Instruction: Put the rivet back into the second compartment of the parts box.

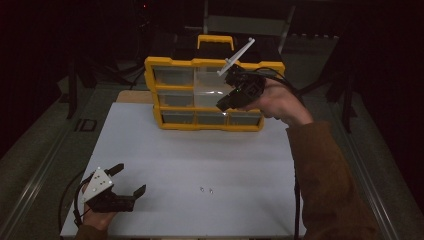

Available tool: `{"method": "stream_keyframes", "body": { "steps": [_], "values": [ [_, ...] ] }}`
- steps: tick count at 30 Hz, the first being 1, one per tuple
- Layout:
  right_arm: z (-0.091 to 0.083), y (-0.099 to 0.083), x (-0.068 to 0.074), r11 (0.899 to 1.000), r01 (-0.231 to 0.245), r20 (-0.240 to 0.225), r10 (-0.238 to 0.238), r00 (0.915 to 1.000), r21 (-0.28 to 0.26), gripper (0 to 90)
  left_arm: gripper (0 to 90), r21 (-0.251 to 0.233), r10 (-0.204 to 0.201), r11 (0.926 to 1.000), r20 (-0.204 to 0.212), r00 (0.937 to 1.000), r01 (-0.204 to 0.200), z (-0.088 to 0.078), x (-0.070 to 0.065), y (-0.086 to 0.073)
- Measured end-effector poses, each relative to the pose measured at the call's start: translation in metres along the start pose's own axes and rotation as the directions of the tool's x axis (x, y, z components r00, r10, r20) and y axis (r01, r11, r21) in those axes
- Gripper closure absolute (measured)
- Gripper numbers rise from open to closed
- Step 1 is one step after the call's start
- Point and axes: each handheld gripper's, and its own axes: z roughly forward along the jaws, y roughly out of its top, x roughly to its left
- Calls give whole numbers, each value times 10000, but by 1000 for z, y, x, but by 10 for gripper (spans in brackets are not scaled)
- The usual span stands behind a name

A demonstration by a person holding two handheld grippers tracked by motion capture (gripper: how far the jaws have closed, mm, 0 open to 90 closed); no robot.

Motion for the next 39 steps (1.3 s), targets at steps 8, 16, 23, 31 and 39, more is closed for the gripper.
{"method": "stream_keyframes", "body": {
  "steps": [8,16,23,31,39],
  "values": [
    [-12,14,-10,9986,-307,25,308,9995,-432,824,0,-23,-9,10000,-20,10000,9,0,0,0],
    [-13,28,-18,9980,-485,411,502,9979,-402,824,0,-35,-10,10000,-32,10000,10,-1,0,0],
    [-11,34,-29,9947,-933,630,959,9934,-421,824,0,-22,8,10000,-30,10000,-8,0,0,0],
    [-7,37,-46,9878,-1531,859,1550,9842,-281,821,0,-27,-18,10000,-39,10000,18,0,0,0],
    [-2,35,-58,9809,-1902,543,1923,9798,-413,440,0,-66,-44,10000,-14,10000,44,-1,0,0]
  ]
}}
